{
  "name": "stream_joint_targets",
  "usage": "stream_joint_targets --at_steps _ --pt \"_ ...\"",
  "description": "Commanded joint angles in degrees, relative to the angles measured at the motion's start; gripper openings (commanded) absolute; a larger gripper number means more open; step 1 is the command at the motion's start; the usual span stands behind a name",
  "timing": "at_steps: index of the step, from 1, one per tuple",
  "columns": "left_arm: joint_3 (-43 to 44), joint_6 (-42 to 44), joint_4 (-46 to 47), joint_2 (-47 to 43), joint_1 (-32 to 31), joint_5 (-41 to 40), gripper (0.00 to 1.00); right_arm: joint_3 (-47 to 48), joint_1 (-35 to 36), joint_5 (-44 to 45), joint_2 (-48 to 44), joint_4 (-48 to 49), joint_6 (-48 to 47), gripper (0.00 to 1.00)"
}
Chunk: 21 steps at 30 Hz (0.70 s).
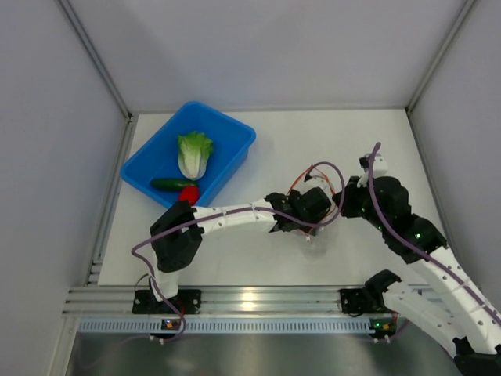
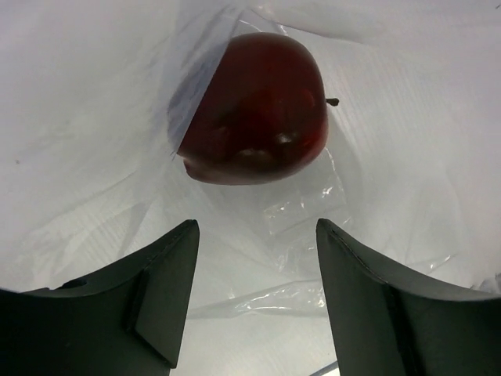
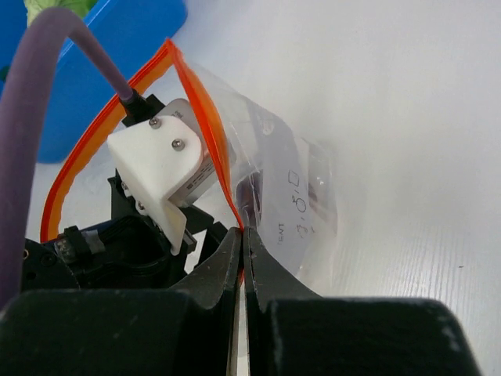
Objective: Open the zip-top bag and remove the fake food
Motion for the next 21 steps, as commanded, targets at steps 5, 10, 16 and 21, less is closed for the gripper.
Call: stream_joint_targets --at_steps 5,10,16,21 --pt "-0.3 1.7 2.8 -3.1 -0.7 1.0 0.59 3.6 -1.0 3.1 0.9 2.2 0.3 0.00" --pt "0.4 1.1 2.7 -3.2 -0.8 -2.0 0.63 3.0 -1.0 4.5 1.3 2.6 1.7 0.00" --pt "3.0 2.5 2.9 -3.8 -0.8 -4.0 0.68 -0.5 -1.0 3.4 -0.9 2.3 3.0 0.00" --pt "6.2 9.1 5.0 -0.6 -0.8 -1.2 0.79 -2.2 -1.1 0.2 -2.4 1.9 3.3 0.00"
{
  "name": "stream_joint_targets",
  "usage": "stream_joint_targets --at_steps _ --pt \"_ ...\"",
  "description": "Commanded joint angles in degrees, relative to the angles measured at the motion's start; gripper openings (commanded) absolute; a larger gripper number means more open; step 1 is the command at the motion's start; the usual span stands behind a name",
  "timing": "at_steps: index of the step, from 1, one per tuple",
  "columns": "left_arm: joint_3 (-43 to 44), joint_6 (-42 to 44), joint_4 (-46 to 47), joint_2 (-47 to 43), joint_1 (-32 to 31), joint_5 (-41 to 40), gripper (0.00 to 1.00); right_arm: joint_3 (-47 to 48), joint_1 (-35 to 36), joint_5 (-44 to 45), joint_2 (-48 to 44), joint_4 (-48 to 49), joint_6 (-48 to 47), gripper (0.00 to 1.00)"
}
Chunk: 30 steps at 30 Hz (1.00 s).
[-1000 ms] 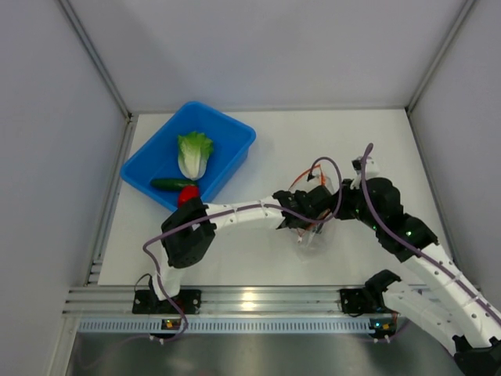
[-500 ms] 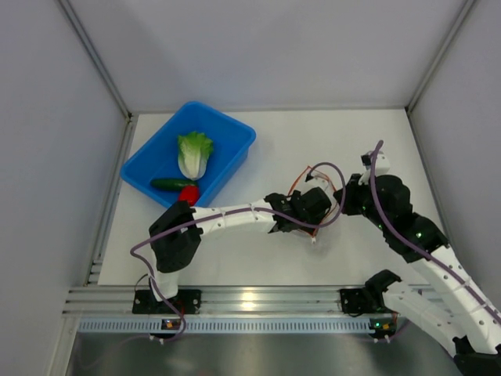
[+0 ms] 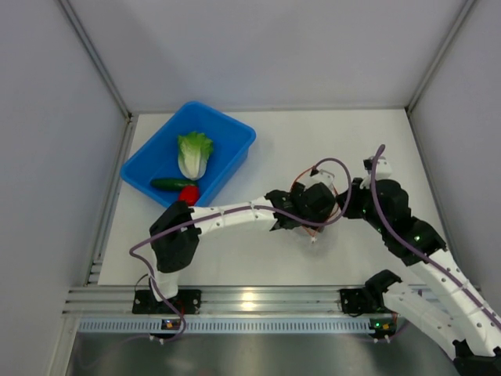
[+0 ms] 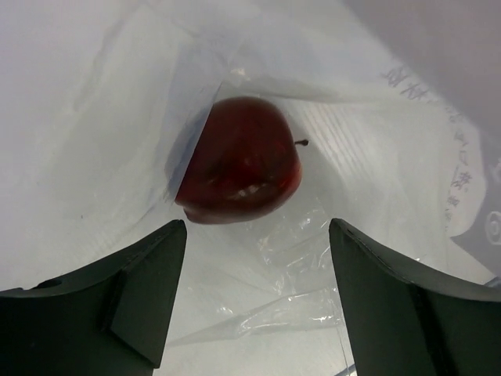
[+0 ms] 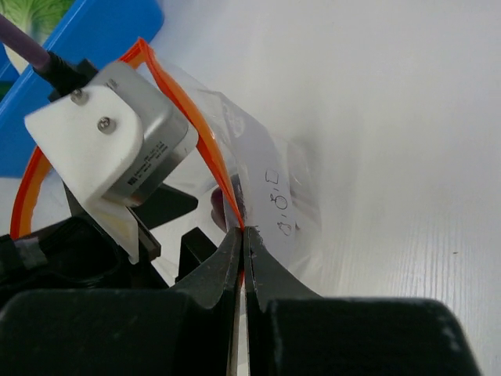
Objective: Open the zip-top bag and remove the fake food
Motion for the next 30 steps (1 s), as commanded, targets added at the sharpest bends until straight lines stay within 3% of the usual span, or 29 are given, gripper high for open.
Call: stream_joint_targets --at_steps 1,10,18,27,30 --pt "3.9 6.0 5.6 1.1 -0.3 1.7 0.80 -0.8 -0.8 -2.5 -1.5 1.1 0.9 0.00" --pt "5.3 18.1 11.1 5.7 -0.2 3.2 0.86 -1.6 -0.8 -5.2 -2.1 -0.1 0.0 0.00" --pt "4.2 16.5 11.1 6.6 0.0 3.9 0.84 -1.7 -0.9 -2.5 -2.7 -0.2 0.0 0.00" --pt "-0.5 13.7 10.9 2.6 -1.1 9.5 0.68 -0.2 -1.4 0.2 1.1 1.8 -1.4 0.00" --pt "-1.8 12.4 10.9 1.8 -1.2 9.9 0.67 0.5 -1.5 0.0 2.0 2.2 -1.6 0.00"
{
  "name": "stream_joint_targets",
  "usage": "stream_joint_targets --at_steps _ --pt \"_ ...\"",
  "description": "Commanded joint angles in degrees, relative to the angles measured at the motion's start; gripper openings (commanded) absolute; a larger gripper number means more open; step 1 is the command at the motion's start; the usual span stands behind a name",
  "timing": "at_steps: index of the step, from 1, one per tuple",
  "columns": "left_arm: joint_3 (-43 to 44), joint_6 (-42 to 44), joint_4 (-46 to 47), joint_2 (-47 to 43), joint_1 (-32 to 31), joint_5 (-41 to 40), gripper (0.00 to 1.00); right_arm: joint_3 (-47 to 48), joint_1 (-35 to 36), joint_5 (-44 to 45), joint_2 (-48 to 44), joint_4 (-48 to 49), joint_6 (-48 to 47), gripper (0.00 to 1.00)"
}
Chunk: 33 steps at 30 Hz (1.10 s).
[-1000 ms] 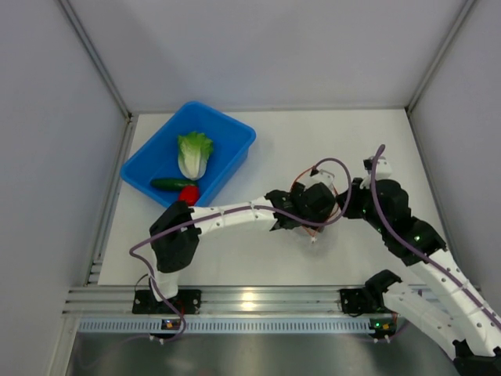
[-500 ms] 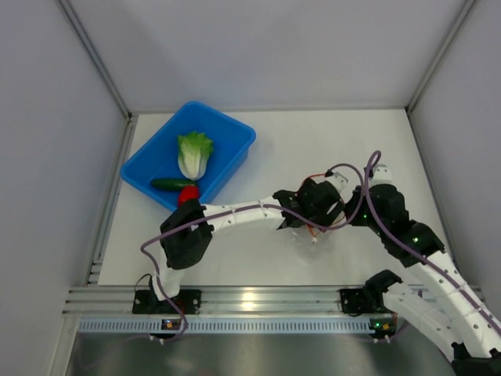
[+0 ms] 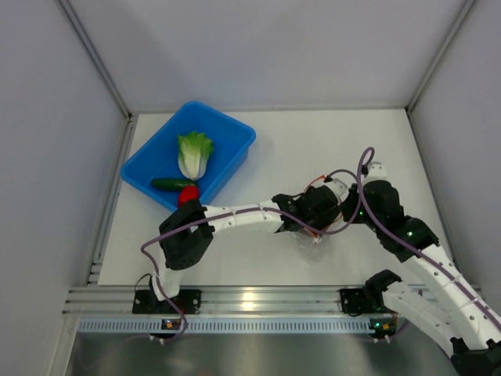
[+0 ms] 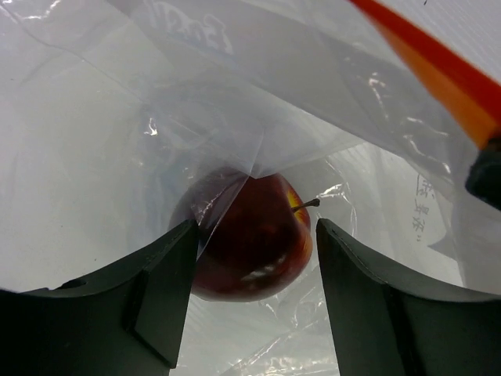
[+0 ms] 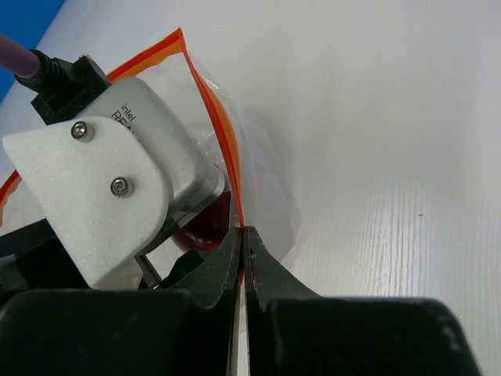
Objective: Open the zip-top bag and remove the fake food
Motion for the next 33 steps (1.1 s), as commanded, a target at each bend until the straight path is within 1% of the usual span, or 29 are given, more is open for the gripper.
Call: stream_joint_targets --at_steps 1,5,10,11,12,14,15,16,23,24,29,33 --pt "-1.7 -1.5 2.2 -3.1 -1.6 3.6 0.67 3.3 -0.1 -2.4 0.6 6.2 -0.5 0.00" --pt "-2.2 -1.7 2.2 -3.7 -1.9 4.3 0.67 3.8 -0.2 -2.5 1.2 6.4 -0.7 0.00" --pt "-2.1 -2.4 2.2 -3.5 -1.9 7.7 0.68 4.2 -0.4 -2.5 1.2 6.0 -1.0 0.00" --pt "-2.2 -2.3 2.2 -3.4 -1.9 8.4 0.70 4.3 -0.5 -2.5 1.1 5.9 -1.2 0.00" --pt "-2.1 -2.1 2.2 -3.2 -2.0 9.1 0.74 4.3 -0.6 -2.5 1.2 5.7 -1.3 0.00" --pt "-2.1 -1.6 1.9 -3.1 -2.1 10.7 0.79 4.4 -0.7 -2.6 1.2 5.5 -1.5 0.00" --pt "-2.1 -1.3 1.6 -3.0 -2.1 11.2 0.84 4.5 -0.8 -2.5 1.2 5.5 -1.4 0.00" --pt "-1.9 -0.7 0.9 -2.9 -2.1 11.6 0.85 4.4 -0.8 -2.7 1.2 5.5 -1.4 0.00" --pt "-1.5 0.9 -0.3 -2.0 -2.1 14.2 0.87 4.1 -0.9 -3.1 0.7 5.9 -1.2 0.00" --pt "-1.5 1.1 -0.3 -1.4 -2.1 17.0 0.88 4.1 -0.9 -3.0 0.9 5.9 -1.2 0.00" --pt "-0.7 1.9 -2.2 0.7 -2.3 18.2 0.89 4.1 -1.1 -3.3 1.3 6.2 -1.1 0.00" --pt "-0.9 2.1 -2.5 1.9 -2.4 18.0 0.93 3.9 -1.1 -3.8 1.3 6.3 -1.2 0.00"
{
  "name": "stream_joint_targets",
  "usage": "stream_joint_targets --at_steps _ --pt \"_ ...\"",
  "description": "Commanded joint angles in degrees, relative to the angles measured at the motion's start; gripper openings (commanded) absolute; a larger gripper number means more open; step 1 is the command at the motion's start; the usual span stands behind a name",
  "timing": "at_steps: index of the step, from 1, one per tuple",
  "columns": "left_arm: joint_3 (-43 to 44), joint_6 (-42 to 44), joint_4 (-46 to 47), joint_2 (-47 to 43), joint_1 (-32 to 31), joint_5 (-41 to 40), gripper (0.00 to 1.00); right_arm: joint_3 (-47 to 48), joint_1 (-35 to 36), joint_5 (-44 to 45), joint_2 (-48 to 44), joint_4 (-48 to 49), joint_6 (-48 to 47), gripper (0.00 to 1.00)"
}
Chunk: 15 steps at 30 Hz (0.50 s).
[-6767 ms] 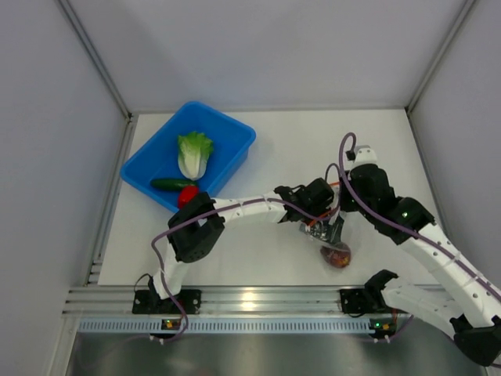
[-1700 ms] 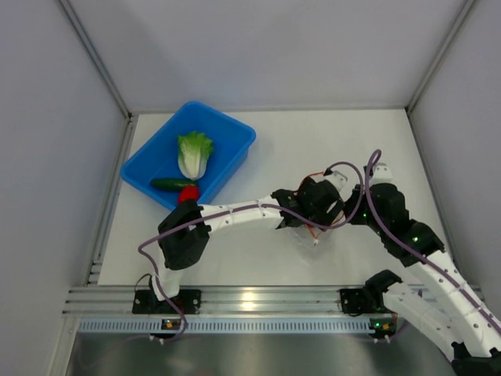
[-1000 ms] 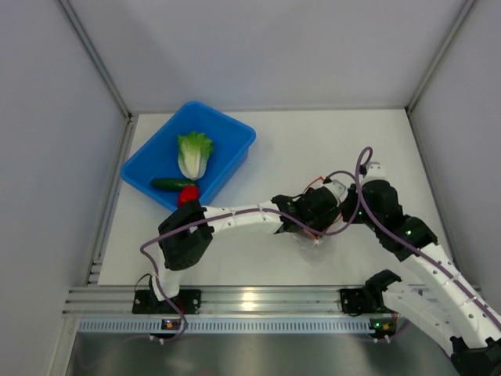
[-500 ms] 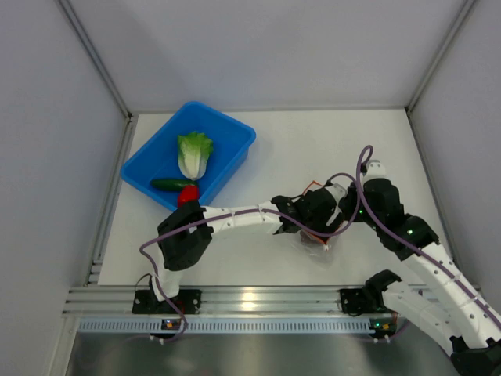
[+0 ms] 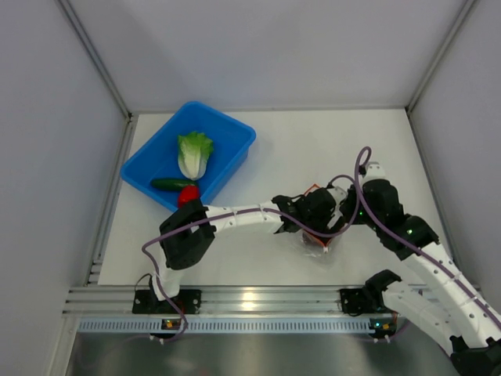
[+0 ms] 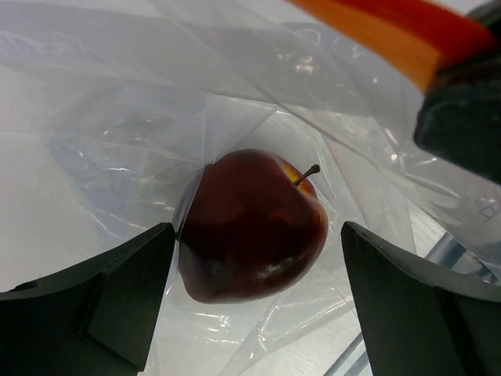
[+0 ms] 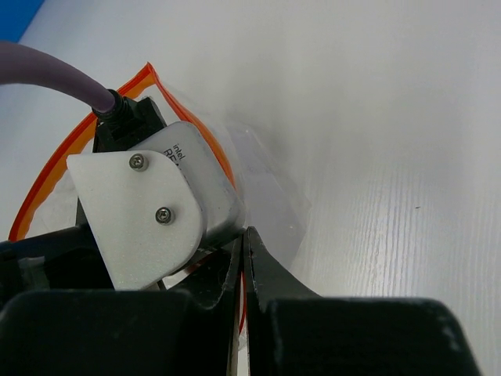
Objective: Open the zip-top bag and remove the fake food
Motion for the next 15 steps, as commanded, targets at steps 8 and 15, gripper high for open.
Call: stream_joint_targets --at_steps 8,15 --pt "1.5 4.3 -1.6 4.2 -2.3 2.9 0.90 2.5 -0.7 -3.0 -0.4 8.1 0.0 0.00" --pt "2.6 4.1 -1.6 6.4 -2.4 2.9 0.91 1.9 -0.9 -3.2 -0.4 8.4 -0.3 0.00"
